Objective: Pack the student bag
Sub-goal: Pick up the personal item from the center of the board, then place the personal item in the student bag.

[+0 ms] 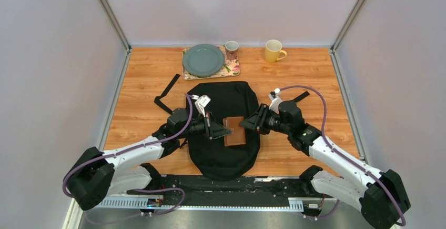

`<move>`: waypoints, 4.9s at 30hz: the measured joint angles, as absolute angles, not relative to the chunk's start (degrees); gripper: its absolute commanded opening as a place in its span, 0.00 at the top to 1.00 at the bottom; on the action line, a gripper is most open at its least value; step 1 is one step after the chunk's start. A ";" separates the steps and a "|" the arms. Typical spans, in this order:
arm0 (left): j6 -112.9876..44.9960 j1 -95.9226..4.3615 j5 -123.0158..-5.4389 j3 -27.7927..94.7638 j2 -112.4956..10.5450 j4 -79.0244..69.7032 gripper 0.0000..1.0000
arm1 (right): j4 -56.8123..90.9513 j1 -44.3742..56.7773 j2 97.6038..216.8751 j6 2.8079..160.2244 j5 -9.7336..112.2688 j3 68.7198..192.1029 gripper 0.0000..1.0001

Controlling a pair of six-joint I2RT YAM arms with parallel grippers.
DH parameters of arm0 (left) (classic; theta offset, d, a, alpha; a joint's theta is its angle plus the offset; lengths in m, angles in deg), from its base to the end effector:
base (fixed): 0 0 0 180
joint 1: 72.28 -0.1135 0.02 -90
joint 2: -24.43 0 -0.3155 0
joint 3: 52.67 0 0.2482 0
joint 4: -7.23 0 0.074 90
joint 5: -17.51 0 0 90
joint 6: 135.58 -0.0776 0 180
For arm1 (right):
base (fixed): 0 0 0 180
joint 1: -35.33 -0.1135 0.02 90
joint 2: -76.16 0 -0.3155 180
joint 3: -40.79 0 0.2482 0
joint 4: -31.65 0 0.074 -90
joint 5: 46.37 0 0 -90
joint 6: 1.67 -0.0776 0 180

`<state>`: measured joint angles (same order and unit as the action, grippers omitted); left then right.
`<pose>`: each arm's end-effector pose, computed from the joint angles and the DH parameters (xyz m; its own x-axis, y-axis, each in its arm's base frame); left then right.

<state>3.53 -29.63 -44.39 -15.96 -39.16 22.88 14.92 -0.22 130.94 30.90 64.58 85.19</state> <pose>0.1523 -0.1900 0.2561 -0.8025 -0.1675 -0.5727 0.5054 0.3196 -0.8015 0.1568 0.1462 0.2598 -0.8754 0.3418 -0.3419 -0.1192 0.5327 0.8379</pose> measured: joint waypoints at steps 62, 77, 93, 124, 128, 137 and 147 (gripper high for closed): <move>-29.78 -34.28 -72.94 16.95 -49.92 -25.29 0.25 | -7.46 -0.33 106.27 48.54 50.92 90.39 1.00; -41.87 -36.51 -78.20 23.53 -59.45 -34.84 0.24 | -9.10 -0.33 106.09 48.54 50.02 90.20 1.00; -53.87 -38.76 -67.54 25.50 -63.55 -39.45 0.27 | -8.18 -0.33 108.76 48.54 50.57 89.52 1.00; -57.54 -39.20 -55.76 7.40 -50.05 -24.28 0.30 | -6.26 -0.33 111.51 47.64 50.81 88.56 1.00; -56.71 -37.54 -60.61 3.16 -47.12 -18.05 0.30 | -5.47 -0.33 111.99 47.60 50.83 88.56 1.00; -54.70 -36.42 -61.40 -0.93 -44.91 -9.42 0.30 | -5.19 -0.33 112.34 47.12 51.00 88.51 1.00; -54.29 -35.81 -54.07 3.42 -50.24 -8.70 0.30 | -5.23 -0.33 112.87 46.57 51.00 88.45 0.99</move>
